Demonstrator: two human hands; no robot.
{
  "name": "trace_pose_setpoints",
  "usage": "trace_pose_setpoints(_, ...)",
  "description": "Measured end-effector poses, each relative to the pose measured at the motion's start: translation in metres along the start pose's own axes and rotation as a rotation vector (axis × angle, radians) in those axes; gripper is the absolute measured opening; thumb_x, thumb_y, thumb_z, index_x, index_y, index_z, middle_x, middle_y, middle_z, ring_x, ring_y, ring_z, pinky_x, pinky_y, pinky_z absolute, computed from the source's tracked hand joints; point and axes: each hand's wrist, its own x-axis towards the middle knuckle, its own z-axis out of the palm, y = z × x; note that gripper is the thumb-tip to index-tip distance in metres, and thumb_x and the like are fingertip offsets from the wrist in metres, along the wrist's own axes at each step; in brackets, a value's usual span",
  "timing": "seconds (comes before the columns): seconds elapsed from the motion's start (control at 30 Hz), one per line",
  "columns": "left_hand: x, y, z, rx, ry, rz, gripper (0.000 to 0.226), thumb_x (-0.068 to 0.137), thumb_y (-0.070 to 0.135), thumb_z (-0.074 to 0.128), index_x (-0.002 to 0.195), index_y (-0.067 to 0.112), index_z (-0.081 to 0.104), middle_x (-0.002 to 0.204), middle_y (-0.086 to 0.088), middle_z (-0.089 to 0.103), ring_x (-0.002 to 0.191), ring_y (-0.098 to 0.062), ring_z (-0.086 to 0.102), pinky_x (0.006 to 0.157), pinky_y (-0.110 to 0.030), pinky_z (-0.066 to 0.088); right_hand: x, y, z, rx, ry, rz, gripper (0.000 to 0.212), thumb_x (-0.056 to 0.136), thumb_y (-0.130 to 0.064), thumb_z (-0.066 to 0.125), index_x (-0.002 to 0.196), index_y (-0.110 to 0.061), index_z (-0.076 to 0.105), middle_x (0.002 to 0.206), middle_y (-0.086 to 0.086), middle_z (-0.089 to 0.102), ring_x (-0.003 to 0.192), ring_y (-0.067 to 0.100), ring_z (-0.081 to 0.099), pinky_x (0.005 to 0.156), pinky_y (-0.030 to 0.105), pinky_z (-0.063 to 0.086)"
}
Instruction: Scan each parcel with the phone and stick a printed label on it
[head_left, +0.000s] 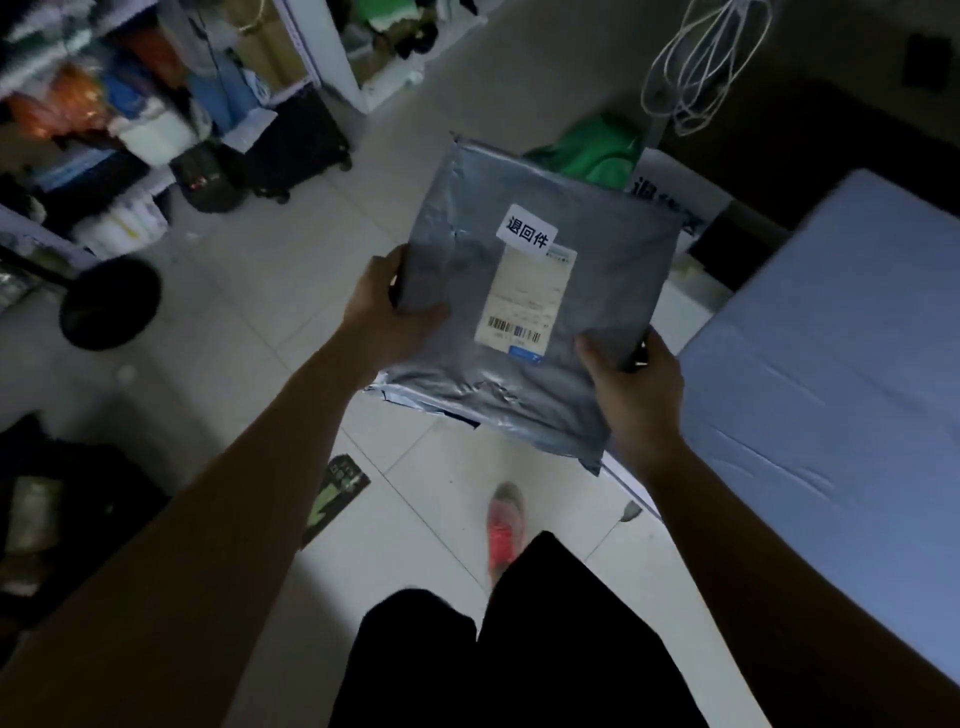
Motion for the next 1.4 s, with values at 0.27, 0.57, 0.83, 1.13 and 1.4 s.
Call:
trace_pose_setpoints(0.27,0.158,-0.029,0.003,0.036,-0.267,0.033,0.08,0.077,0.025,0.087,0.144,0.023,0.044,0.12,0.01,0.05,0.098,0.003,0.056,0.064,-0.007,0.052,0.088,-0.012,0.081,-0.043,0.066,0.172,0.078,0.075,-0.057,0.079,0.138,-0.02,0.053,0.13,-0.001,0.065,0.116,0.025,0.064,0.094,0.049,0.057)
trace_pose_setpoints(0.57,0.314,-0.117,0.071,0.161,-0.549,0.101,0.075,0.083,0.021,0.081,0.147,0.02,0.041,0.137,-0.004,0.053,0.124,-0.019,0.052,0.098,-0.03,0.051,0.192,0.049,0.174,0.023,0.123,0.357,0.08,0.075,-0.035,0.088,0.143,-0.021,0.048,0.134,0.002,0.064,0.12,0.027,0.062,0.096,0.048,0.057)
trace_pose_setpoints(0.83,0.391,-0.22,0.183,0.222,-0.714,0.028,0.072,0.08,0.018,0.081,0.143,0.021,0.046,0.134,0.001,0.058,0.123,-0.022,0.057,0.102,-0.043,0.052,0.265,0.169,0.244,-0.019,0.217,0.511,0.089,0.069,-0.039,0.092,0.143,-0.016,0.047,0.136,0.007,0.063,0.121,0.033,0.061,0.095,0.051,0.056)
trace_pose_setpoints(1.13,0.412,-0.323,0.267,0.333,-0.655,0.063,0.094,0.072,0.024,0.088,0.151,0.02,0.038,0.14,0.0,0.053,0.128,-0.02,0.054,0.107,-0.035,0.047,0.296,0.282,0.298,-0.002,0.27,0.639,0.1,0.073,-0.03,0.091,0.155,-0.017,0.036,0.148,0.009,0.055,0.133,0.033,0.054,0.105,0.042,0.05)
trace_pose_setpoints(1.4,0.397,-0.295,0.25,0.637,-0.617,0.295,0.101,0.078,0.051,0.078,0.155,0.008,0.029,0.152,-0.014,0.041,0.134,-0.032,0.045,0.103,-0.047,0.047,0.288,0.261,0.282,-0.158,0.202,0.631,0.093,0.082,-0.02,0.085,0.157,-0.008,0.032,0.153,0.015,0.048,0.139,0.031,0.046,0.104,0.024,0.034)
